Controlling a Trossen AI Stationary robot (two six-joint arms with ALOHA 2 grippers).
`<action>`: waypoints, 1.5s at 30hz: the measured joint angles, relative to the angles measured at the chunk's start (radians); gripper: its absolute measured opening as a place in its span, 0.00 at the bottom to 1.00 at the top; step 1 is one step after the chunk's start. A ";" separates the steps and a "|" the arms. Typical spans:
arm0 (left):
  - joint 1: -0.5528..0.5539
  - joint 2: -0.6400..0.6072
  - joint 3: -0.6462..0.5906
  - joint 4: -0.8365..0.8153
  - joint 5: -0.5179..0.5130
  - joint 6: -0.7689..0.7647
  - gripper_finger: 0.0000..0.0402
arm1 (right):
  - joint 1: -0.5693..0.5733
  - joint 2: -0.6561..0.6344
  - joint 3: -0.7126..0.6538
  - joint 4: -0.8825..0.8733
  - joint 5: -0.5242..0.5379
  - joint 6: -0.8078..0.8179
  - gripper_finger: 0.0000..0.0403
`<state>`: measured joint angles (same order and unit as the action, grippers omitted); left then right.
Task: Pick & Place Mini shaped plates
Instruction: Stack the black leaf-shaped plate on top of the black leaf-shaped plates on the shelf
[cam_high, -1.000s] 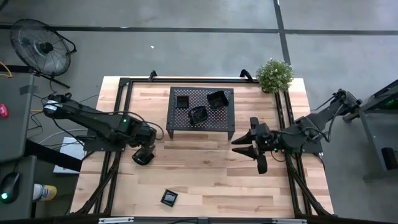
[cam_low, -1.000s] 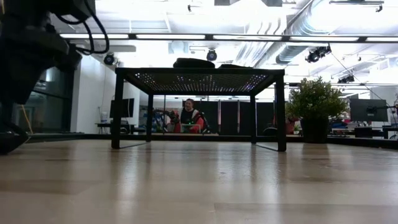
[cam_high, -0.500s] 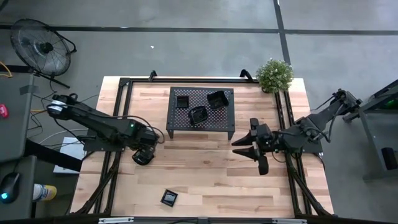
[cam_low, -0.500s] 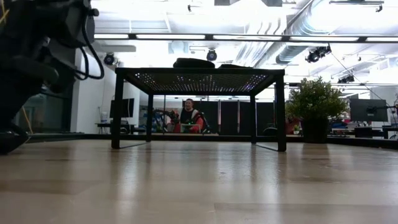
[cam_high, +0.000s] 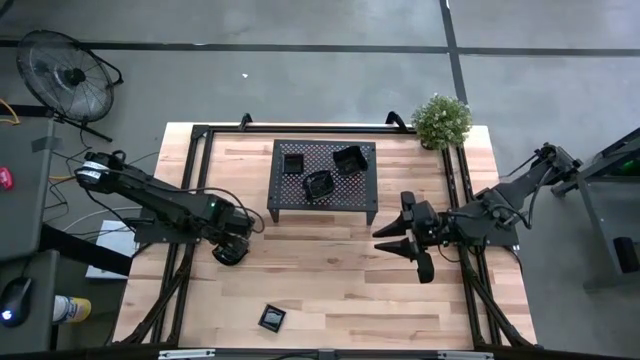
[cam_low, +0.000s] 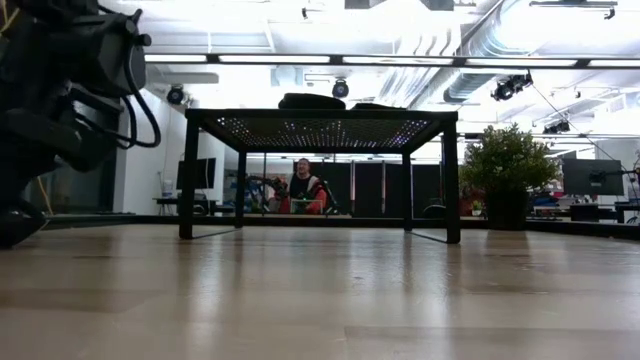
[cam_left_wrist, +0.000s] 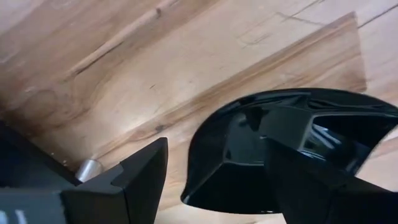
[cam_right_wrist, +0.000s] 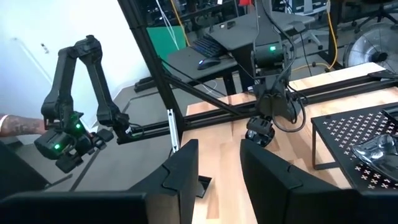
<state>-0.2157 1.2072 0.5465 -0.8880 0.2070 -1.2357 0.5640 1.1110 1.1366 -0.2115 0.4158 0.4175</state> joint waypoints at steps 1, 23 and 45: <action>0.000 0.000 0.000 0.003 0.000 0.001 0.64 | 0.000 0.000 0.000 0.000 -0.004 0.000 0.28; 0.000 0.000 0.001 0.004 0.042 0.001 0.19 | 0.000 0.000 0.000 0.000 -0.007 0.001 0.28; 0.000 -0.001 0.080 -0.029 0.074 0.041 0.00 | 0.000 0.000 0.000 -0.017 -0.024 0.000 0.28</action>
<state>-0.2161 1.2060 0.6264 -0.9167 0.2806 -1.1945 0.5640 1.1114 1.1366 -0.2287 0.3920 0.4175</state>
